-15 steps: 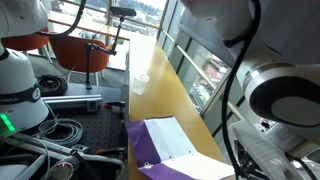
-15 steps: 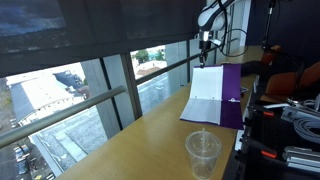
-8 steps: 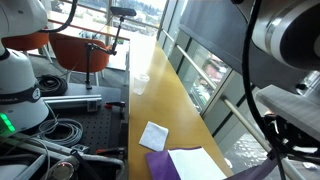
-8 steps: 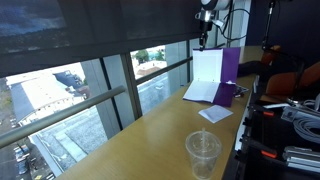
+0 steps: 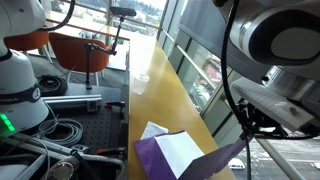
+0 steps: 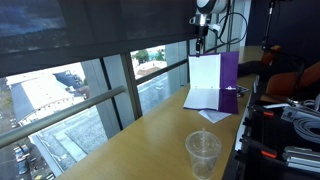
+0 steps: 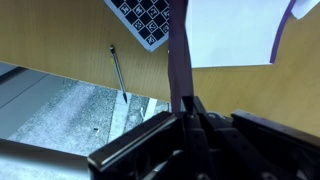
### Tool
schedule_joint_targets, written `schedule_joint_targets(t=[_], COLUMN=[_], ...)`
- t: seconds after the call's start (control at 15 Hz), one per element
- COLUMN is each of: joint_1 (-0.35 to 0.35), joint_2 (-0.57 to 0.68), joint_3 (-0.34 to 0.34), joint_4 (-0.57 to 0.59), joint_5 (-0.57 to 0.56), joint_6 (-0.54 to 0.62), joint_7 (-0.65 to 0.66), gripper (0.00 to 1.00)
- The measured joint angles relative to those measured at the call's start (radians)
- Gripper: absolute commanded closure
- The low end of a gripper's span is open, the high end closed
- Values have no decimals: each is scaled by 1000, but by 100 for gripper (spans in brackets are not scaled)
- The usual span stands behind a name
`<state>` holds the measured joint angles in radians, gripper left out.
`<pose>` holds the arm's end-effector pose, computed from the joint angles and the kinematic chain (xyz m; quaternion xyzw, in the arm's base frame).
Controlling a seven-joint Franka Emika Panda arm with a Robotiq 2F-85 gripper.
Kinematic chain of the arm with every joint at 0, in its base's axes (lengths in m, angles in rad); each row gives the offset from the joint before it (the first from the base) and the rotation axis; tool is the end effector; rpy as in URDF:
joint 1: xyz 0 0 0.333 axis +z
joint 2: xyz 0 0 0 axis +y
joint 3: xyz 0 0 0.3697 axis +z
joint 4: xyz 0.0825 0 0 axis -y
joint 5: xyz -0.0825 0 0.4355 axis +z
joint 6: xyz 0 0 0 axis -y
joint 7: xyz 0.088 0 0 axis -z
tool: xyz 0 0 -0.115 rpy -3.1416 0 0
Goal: Close the file
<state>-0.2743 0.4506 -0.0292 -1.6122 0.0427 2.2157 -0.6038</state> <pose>0.7291 -0.2234 0.3967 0.9872 0.1397 0.0739 0.0230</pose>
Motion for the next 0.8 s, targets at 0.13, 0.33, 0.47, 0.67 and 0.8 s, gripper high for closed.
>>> schedule_joint_targets(t=[0.13,0.33,0.47,0.67,0.8], joint_1=[13,16,21,38,55], joint_2=[0,0,0,0,1], joint_3=[0,0,2,7,10], joint_4=[-4,2,2,-6,-14], joint_5=[0,0,0,-3,-15], joint_6=[2,5,8,36,61], joint_7=[-2,-9,-19,-32,-35], gripper=[100,100,100,100,100])
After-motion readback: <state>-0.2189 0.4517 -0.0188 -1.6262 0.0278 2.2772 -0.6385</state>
